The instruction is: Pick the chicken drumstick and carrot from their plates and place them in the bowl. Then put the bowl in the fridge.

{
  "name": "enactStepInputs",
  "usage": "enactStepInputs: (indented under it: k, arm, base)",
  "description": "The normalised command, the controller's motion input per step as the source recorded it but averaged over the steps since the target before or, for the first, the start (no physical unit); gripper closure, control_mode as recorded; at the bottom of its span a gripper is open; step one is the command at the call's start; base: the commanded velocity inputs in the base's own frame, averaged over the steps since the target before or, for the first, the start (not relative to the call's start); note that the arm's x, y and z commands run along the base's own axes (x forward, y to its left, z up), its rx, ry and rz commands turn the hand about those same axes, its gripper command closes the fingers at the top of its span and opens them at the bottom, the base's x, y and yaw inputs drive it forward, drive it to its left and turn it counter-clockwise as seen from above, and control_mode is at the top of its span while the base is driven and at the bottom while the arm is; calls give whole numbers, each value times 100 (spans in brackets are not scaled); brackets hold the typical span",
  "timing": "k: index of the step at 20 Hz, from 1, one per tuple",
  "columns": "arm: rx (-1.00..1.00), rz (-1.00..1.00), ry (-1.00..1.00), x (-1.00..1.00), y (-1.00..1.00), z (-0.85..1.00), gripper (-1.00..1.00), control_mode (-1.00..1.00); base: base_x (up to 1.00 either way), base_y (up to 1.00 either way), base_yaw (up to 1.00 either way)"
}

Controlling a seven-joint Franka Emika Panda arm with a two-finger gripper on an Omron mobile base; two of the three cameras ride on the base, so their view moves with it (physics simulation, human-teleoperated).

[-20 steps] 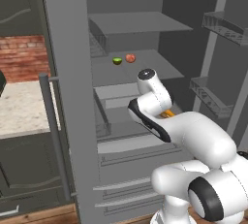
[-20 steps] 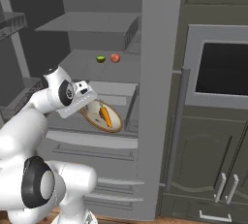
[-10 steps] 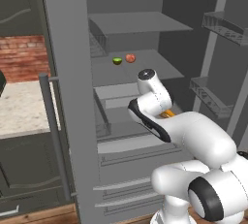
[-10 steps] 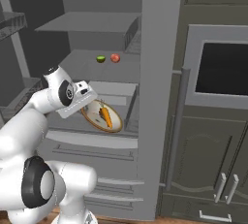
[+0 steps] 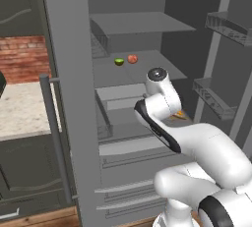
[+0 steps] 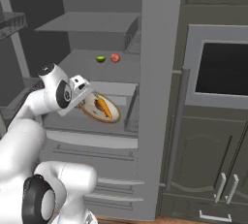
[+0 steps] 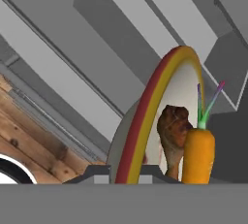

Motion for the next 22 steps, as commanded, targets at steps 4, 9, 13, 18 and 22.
enactStepInputs:
  k: [4, 9, 13, 18, 22]
  arm:
    - [0, 16, 0, -15, 0, 39, 100, -100]
    - [0, 21, -6, -21, 0, 43, 100, -100]
    - [-2, 19, -13, -26, 0, 40, 100, -100]
    - [-8, 13, -17, -29, -3, 31, 100, -100]
    - [-13, 18, -19, -21, -7, 17, 100, -100]
  base:
    - [0, 0, 0]
    - [0, 0, 0]
    - [0, 0, 0]
    - [0, 0, 0]
    - [0, 0, 0]
